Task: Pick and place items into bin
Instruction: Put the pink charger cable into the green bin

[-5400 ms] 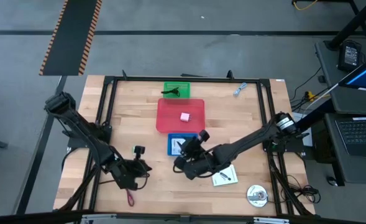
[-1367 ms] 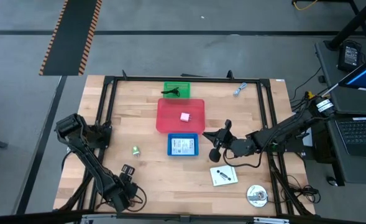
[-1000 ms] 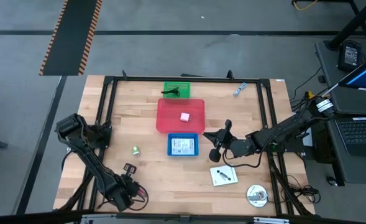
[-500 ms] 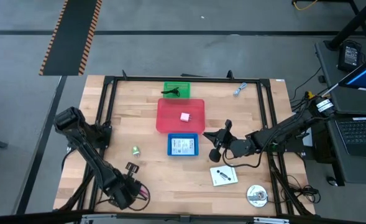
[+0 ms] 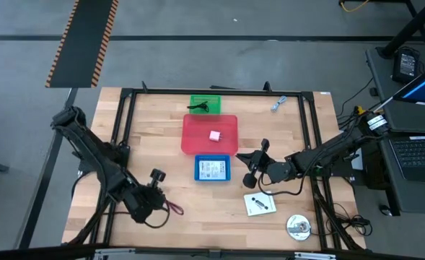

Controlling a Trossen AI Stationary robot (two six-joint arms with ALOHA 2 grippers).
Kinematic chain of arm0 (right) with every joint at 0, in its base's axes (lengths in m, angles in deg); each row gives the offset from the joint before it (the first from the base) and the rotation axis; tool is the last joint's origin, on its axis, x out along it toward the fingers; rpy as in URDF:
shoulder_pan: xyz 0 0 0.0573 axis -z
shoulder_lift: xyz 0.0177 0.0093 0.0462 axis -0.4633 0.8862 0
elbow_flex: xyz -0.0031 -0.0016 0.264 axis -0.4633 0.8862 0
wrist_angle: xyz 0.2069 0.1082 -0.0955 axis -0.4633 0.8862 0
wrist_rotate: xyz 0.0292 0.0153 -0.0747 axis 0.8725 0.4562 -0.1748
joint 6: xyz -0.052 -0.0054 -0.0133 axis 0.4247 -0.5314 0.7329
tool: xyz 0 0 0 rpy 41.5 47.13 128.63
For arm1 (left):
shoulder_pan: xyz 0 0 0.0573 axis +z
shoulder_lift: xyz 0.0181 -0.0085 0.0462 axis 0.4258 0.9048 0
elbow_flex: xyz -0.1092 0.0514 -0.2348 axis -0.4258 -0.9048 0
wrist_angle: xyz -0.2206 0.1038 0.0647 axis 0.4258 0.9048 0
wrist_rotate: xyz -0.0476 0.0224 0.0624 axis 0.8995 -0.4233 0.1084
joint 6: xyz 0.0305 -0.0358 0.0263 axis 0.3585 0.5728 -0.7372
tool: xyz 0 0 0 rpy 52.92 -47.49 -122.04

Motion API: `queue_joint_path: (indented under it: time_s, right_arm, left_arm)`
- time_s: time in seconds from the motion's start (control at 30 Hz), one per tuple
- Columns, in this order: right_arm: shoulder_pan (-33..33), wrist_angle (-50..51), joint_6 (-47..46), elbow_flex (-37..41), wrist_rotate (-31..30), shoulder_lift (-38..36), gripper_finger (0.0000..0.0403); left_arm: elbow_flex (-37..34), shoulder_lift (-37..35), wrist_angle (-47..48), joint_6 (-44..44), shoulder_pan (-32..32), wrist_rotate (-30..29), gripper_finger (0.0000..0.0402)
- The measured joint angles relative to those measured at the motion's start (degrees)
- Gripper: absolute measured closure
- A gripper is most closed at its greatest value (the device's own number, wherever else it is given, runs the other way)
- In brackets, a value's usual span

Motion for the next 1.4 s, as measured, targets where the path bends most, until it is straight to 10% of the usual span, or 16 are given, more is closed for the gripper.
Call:
queue_joint_path:
  time_s: [0.67, 1.4]
  right_arm:
    - [0.0, 0.3, -0.2, 0.0, 0.0, 0.0, 0.0398]
    - [2.4, 0.3, 2.9, 0.0, -0.1, 0.0, 0.0398]
  left_arm:
    - [-21.4, -17.3, -23.2, -11.2, 8.1, -3.7, 0.0394]
    - [-32.9, -24.9, -53.8, -12.7, 34.7, -3.5, 0.0394]
